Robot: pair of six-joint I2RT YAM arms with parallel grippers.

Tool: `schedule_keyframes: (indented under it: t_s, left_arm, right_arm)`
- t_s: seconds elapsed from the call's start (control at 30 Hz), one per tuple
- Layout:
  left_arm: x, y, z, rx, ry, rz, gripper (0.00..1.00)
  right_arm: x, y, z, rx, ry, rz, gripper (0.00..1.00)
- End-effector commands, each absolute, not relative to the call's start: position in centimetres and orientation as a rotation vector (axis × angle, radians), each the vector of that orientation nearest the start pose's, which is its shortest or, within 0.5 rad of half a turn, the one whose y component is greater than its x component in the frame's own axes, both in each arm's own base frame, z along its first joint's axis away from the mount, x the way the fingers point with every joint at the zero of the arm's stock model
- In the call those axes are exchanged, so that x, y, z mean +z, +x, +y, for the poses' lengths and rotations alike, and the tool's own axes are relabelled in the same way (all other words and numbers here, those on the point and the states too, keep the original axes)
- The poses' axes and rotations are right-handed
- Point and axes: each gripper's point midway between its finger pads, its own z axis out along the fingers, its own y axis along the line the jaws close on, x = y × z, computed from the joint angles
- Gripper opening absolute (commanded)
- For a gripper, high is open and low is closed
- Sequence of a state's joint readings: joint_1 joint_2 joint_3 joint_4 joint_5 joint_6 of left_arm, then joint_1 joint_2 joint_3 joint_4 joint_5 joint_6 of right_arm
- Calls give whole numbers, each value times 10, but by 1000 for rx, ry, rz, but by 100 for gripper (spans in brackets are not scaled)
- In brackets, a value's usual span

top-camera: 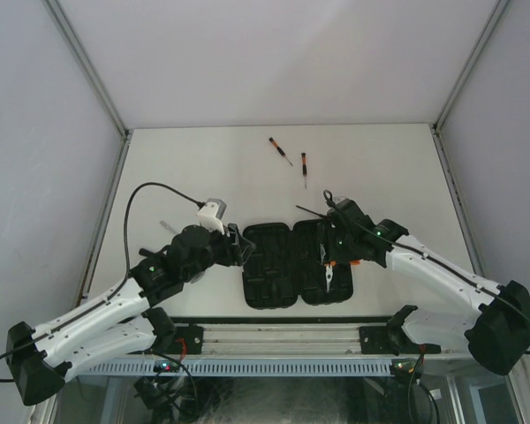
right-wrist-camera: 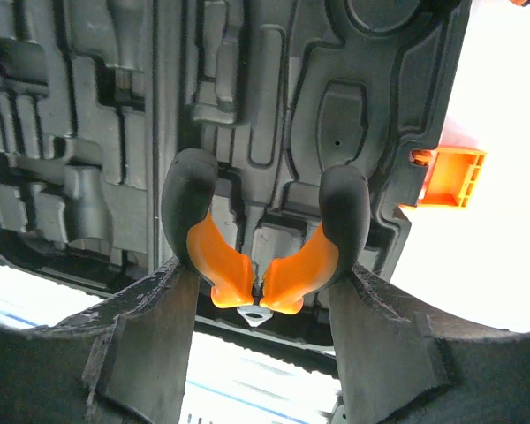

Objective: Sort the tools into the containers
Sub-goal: Place the pliers in the storage box.

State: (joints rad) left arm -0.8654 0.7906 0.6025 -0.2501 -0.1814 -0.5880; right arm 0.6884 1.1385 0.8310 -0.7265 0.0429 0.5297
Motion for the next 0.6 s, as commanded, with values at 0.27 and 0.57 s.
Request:
schedule_keyframes:
  t_s: [0.27,0.57]
  left_arm:
    - [176,205,-216,-721,132,2052,61]
    - [174,204,-218,-713,147,2065,61]
  right_arm:
    - [95,208,171,213,-320,2685,1]
    - [81,210,163,118,-322,2726,1]
